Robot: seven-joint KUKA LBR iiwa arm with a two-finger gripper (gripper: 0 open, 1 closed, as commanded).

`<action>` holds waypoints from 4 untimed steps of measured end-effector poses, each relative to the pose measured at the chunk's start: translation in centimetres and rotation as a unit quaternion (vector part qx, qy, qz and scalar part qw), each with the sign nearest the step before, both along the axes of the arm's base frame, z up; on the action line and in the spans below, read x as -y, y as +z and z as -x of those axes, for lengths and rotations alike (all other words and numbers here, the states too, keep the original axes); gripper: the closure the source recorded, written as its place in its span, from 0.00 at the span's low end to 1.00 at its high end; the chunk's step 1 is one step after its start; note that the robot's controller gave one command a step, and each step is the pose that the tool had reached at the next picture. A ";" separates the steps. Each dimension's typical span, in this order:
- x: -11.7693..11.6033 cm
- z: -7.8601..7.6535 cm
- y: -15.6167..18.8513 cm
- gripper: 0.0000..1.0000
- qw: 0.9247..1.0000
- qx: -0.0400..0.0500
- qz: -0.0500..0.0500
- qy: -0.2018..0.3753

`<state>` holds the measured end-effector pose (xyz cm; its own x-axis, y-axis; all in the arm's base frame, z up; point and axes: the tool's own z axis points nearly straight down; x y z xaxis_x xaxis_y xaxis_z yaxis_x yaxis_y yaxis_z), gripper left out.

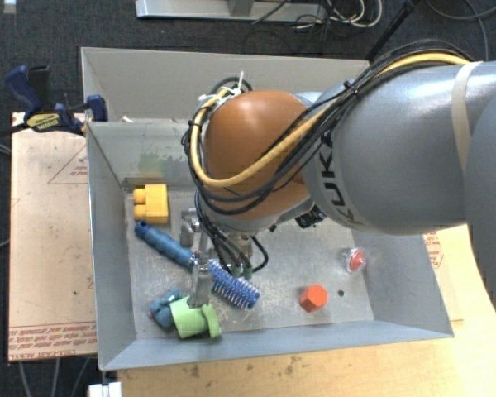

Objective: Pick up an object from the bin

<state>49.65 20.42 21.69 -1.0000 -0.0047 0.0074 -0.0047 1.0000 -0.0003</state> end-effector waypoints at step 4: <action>4.4 -2.1 -2.8 1.00 0.994 0.006 -0.002 -0.108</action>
Offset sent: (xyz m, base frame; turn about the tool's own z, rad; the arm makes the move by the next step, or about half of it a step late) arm 0.0401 -0.0577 -0.0707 0.0460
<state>51.70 16.02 18.88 -0.9777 0.2101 -0.0041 0.2101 0.9777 0.0043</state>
